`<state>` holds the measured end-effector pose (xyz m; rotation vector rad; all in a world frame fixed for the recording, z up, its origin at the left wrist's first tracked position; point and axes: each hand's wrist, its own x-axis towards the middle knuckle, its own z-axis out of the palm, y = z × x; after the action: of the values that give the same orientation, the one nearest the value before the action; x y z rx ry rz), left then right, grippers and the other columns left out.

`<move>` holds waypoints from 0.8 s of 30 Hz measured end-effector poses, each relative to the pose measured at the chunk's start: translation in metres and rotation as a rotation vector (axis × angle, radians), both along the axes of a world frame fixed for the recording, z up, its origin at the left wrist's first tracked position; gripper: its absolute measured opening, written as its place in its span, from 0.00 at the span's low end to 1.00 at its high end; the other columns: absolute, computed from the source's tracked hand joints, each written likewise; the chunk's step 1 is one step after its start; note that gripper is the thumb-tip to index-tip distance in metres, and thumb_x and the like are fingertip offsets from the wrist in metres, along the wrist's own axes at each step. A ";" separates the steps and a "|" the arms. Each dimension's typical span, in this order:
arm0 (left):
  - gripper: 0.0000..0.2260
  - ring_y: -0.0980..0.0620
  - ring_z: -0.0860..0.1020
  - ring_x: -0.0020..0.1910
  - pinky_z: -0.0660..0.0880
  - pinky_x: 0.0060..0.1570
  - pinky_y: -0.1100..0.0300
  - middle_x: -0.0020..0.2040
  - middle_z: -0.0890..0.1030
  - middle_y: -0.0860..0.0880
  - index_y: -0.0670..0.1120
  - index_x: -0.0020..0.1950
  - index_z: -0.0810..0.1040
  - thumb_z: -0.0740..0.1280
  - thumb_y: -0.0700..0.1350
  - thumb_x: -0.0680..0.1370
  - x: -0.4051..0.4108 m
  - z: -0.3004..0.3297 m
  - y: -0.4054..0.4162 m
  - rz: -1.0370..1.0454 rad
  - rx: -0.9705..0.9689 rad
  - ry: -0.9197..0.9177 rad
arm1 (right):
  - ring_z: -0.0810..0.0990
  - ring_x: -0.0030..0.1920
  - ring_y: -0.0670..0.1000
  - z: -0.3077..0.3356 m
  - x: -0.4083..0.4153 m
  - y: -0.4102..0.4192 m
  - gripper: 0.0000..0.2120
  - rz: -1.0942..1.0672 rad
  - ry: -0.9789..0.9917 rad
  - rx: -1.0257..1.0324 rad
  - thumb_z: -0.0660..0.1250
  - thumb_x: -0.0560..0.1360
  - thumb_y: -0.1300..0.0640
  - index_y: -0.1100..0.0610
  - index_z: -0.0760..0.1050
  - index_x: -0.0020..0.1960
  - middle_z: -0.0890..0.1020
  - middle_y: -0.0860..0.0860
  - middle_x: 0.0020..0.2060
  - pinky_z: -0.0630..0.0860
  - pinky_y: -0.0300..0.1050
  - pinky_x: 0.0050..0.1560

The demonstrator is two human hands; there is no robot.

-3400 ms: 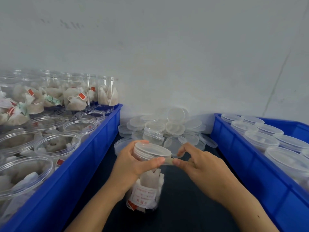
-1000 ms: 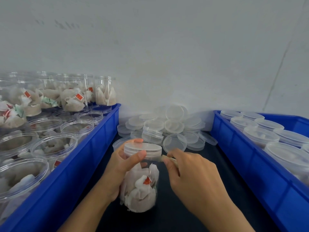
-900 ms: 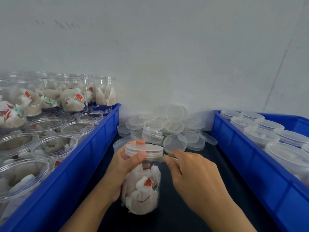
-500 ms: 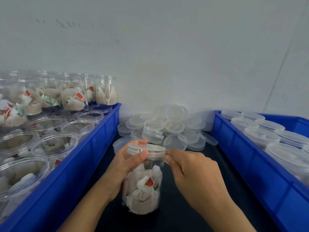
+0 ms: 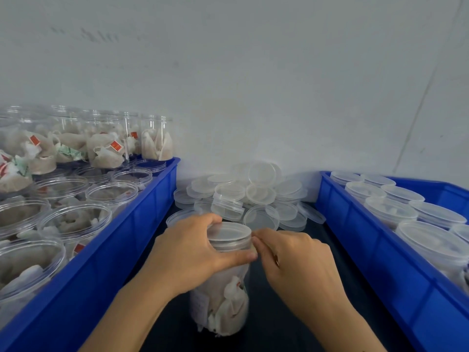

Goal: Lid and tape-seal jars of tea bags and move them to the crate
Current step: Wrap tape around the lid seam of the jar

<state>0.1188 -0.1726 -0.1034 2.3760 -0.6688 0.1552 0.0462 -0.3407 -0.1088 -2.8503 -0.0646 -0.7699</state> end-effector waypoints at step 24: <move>0.33 0.56 0.70 0.55 0.66 0.47 0.59 0.60 0.69 0.59 0.57 0.62 0.62 0.59 0.75 0.66 0.016 -0.006 -0.031 0.066 0.238 -0.209 | 0.77 0.42 0.44 -0.018 0.015 -0.018 0.11 -0.045 0.140 0.124 0.54 0.82 0.46 0.47 0.73 0.56 0.79 0.44 0.41 0.74 0.41 0.44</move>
<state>0.1350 -0.2039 -0.1094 2.6359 -0.7407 0.3753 0.0610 -0.3592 -0.1266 -2.7863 0.0655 -0.5595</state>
